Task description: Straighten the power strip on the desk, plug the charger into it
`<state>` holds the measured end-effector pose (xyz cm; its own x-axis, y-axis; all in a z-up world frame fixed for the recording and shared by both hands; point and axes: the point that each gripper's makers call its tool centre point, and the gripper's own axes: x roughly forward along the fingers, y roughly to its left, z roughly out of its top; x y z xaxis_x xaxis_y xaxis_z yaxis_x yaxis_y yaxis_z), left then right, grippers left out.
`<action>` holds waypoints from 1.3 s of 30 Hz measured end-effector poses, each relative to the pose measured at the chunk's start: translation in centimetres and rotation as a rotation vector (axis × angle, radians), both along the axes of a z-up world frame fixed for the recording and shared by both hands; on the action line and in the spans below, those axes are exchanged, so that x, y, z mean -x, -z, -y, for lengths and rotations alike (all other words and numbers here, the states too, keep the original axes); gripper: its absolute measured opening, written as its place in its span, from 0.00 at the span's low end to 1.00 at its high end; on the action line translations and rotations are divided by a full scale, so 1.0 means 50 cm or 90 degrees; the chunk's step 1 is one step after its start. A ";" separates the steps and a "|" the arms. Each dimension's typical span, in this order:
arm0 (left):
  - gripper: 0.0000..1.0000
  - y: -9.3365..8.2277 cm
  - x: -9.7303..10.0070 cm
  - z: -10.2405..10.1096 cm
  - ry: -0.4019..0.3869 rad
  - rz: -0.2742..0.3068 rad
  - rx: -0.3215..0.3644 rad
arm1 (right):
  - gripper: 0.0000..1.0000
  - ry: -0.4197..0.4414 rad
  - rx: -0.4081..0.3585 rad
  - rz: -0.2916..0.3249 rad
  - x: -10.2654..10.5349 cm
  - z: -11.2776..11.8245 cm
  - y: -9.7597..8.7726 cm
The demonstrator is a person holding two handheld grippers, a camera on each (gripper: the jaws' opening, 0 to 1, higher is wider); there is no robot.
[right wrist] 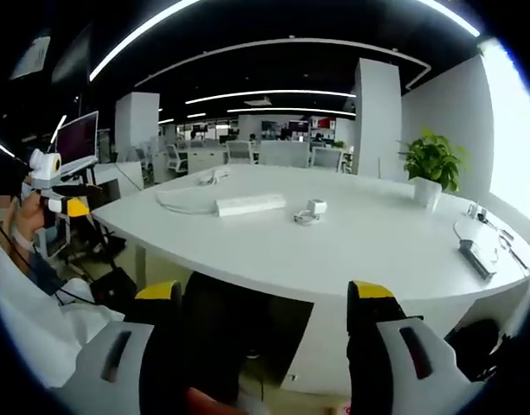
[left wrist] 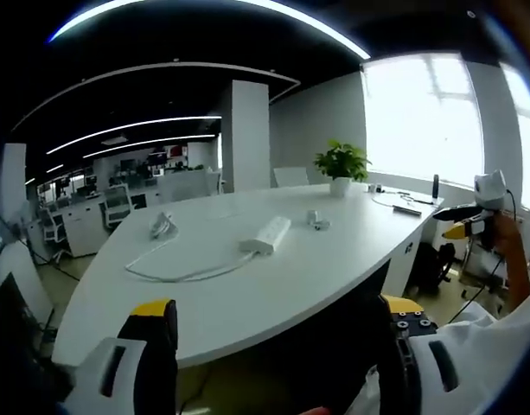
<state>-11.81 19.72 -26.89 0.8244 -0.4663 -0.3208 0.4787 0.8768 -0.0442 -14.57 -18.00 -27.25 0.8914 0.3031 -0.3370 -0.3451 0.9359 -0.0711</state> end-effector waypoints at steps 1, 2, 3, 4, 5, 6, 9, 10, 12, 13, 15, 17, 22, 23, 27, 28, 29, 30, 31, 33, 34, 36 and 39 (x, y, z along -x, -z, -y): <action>0.94 0.003 -0.001 -0.001 0.001 -0.002 -0.006 | 0.75 -0.002 0.000 -0.002 -0.001 -0.001 0.002; 0.94 0.005 -0.002 -0.002 0.001 -0.005 -0.008 | 0.75 -0.007 0.000 -0.008 -0.003 -0.003 0.007; 0.95 0.006 -0.004 -0.005 -0.002 -0.008 -0.005 | 0.75 -0.009 0.000 -0.012 -0.006 -0.007 0.011; 0.96 0.006 -0.007 -0.008 -0.007 -0.010 0.002 | 0.74 -0.014 0.004 -0.015 -0.007 -0.010 0.014; 0.96 0.005 -0.010 -0.013 -0.015 -0.012 0.010 | 0.74 -0.016 0.007 -0.018 -0.008 -0.016 0.017; 0.96 0.005 -0.014 -0.017 -0.017 -0.011 0.012 | 0.74 -0.017 0.008 -0.020 -0.008 -0.017 0.018; 0.96 0.009 -0.022 -0.026 -0.024 -0.012 0.010 | 0.74 -0.016 0.002 -0.018 -0.010 -0.018 0.015; 0.96 0.012 -0.024 -0.027 -0.024 -0.013 0.007 | 0.75 -0.017 -0.001 -0.018 -0.011 -0.018 0.014; 0.96 0.017 -0.031 -0.027 -0.026 -0.018 0.006 | 0.75 -0.017 -0.002 -0.023 -0.016 -0.014 0.015; 0.96 0.019 -0.032 -0.025 -0.025 -0.022 0.006 | 0.75 -0.018 0.003 -0.025 -0.018 -0.011 0.015; 0.96 0.013 -0.029 -0.020 -0.013 -0.021 -0.002 | 0.75 -0.020 0.014 -0.029 -0.025 -0.009 0.016; 0.96 0.003 -0.027 -0.024 -0.008 -0.015 -0.013 | 0.75 -0.024 0.018 -0.031 -0.031 -0.008 0.013; 0.96 -0.024 -0.048 -0.051 -0.044 0.006 -0.026 | 0.75 -0.027 0.001 -0.020 -0.073 -0.005 -0.010; 0.96 -0.020 -0.049 -0.046 -0.037 0.000 -0.026 | 0.75 -0.028 0.000 -0.019 -0.080 -0.005 -0.010; 0.96 0.003 -0.064 -0.023 -0.021 -0.030 -0.016 | 0.75 -0.040 -0.013 -0.039 -0.112 -0.016 0.011; 0.96 0.004 -0.066 -0.022 -0.022 -0.032 -0.017 | 0.75 -0.044 -0.017 -0.043 -0.117 -0.019 0.014; 0.96 0.007 -0.070 -0.022 -0.020 -0.033 -0.024 | 0.75 -0.046 -0.019 -0.045 -0.119 -0.021 0.017; 0.96 0.011 -0.076 -0.025 -0.020 -0.039 -0.038 | 0.75 -0.049 -0.027 -0.051 -0.124 -0.023 0.022; 0.96 0.013 -0.079 -0.027 -0.021 -0.041 -0.044 | 0.75 -0.050 -0.029 -0.053 -0.126 -0.024 0.024; 0.96 0.016 -0.088 -0.027 -0.019 -0.044 -0.061 | 0.74 -0.053 -0.032 -0.057 -0.134 -0.028 0.028; 0.96 0.016 -0.094 -0.027 -0.020 -0.045 -0.063 | 0.74 -0.054 -0.033 -0.060 -0.141 -0.028 0.032; 0.96 0.018 -0.104 -0.024 -0.019 -0.045 -0.066 | 0.74 -0.053 -0.035 -0.062 -0.147 -0.028 0.035; 0.96 0.023 -0.127 -0.012 -0.015 -0.050 -0.063 | 0.74 -0.050 -0.043 -0.066 -0.160 -0.029 0.043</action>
<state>-5.47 20.30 -28.01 0.8053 -0.4095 -0.4288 0.4560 0.8900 0.0064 -6.56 -16.55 -29.39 0.8252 0.3958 -0.4030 -0.4199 0.9070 0.0311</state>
